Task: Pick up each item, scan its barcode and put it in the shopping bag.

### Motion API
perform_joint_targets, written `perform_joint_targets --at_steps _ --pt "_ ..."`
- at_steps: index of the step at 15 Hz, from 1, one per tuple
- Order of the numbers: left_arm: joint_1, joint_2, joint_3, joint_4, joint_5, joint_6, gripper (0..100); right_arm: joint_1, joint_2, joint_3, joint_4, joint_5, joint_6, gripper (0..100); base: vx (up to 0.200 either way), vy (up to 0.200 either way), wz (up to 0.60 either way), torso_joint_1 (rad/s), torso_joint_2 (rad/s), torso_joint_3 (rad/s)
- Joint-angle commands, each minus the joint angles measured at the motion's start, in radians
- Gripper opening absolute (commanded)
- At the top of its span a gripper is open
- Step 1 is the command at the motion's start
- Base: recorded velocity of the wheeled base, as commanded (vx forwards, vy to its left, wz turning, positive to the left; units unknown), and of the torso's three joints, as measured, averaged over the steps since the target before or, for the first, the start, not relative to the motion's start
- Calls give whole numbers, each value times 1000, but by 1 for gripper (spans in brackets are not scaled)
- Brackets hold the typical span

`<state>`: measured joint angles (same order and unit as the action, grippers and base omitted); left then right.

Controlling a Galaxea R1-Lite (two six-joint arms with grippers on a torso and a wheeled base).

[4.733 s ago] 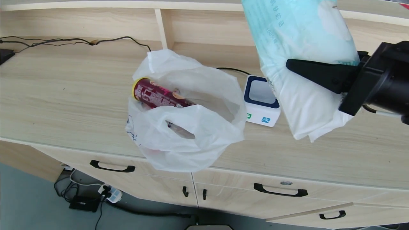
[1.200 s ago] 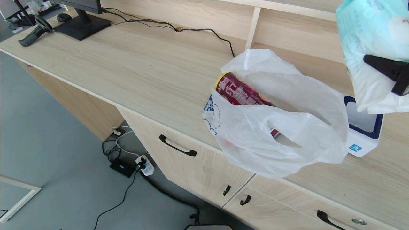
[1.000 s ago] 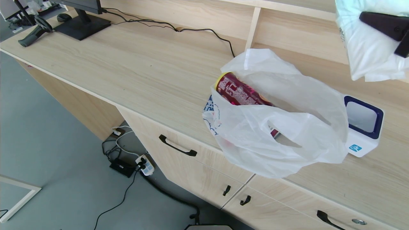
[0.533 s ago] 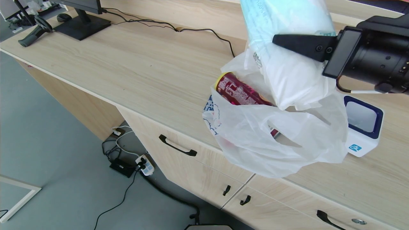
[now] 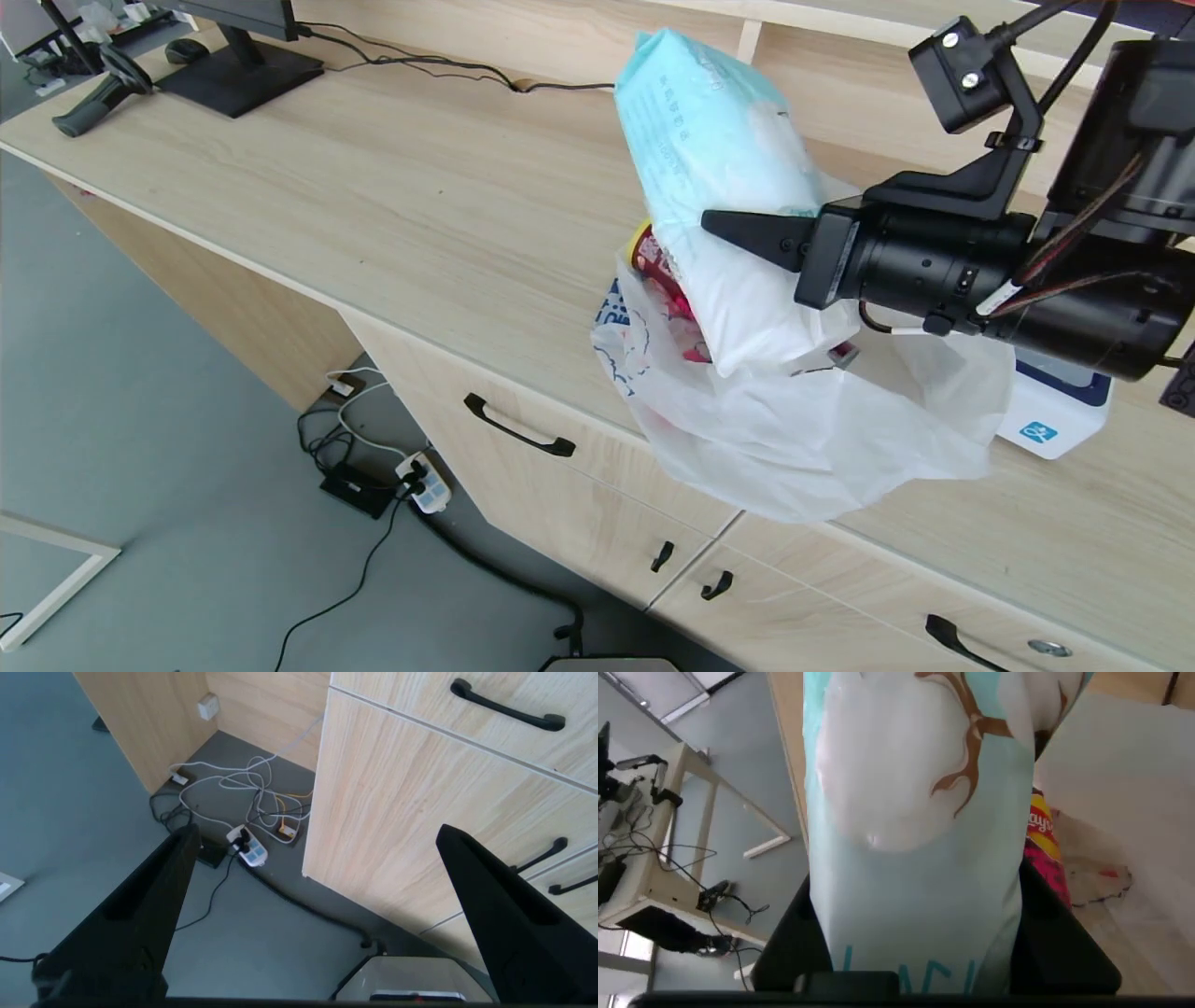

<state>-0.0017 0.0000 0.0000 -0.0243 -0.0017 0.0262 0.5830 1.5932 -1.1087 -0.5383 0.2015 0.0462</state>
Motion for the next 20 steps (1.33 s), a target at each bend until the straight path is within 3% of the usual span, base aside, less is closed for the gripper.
perform_joint_targets --at_steps 1,3,5,9,12,14,20 --pt "0 0 0 0 0 0 100 -81 54 -29 -25 -1 -57 0 0 0 0 0 0 0" --pt "-1 2 0 0 0 0 100 -186 62 -51 -68 19 -141 0 0 0 0 0 0 0" --pt "0 0 0 0 0 0 100 -229 44 -36 -95 65 -143 0 0 0 0 0 0 0" --pt "-1 2 0 0 0 0 100 -299 -88 112 -101 168 -164 0 0 0 0 0 0 0" --pt "0 2 0 0 0 0 100 -298 -157 222 -101 170 -193 0 0 0 0 0 0 0" --pt "0 2 0 0 0 1 100 -296 -164 296 -101 165 -282 0 0 0 0 0 0 0" --pt "0 2 0 -2 0 -2 100 -227 -168 234 -80 168 -327 0 0 0 0 0 0 0"
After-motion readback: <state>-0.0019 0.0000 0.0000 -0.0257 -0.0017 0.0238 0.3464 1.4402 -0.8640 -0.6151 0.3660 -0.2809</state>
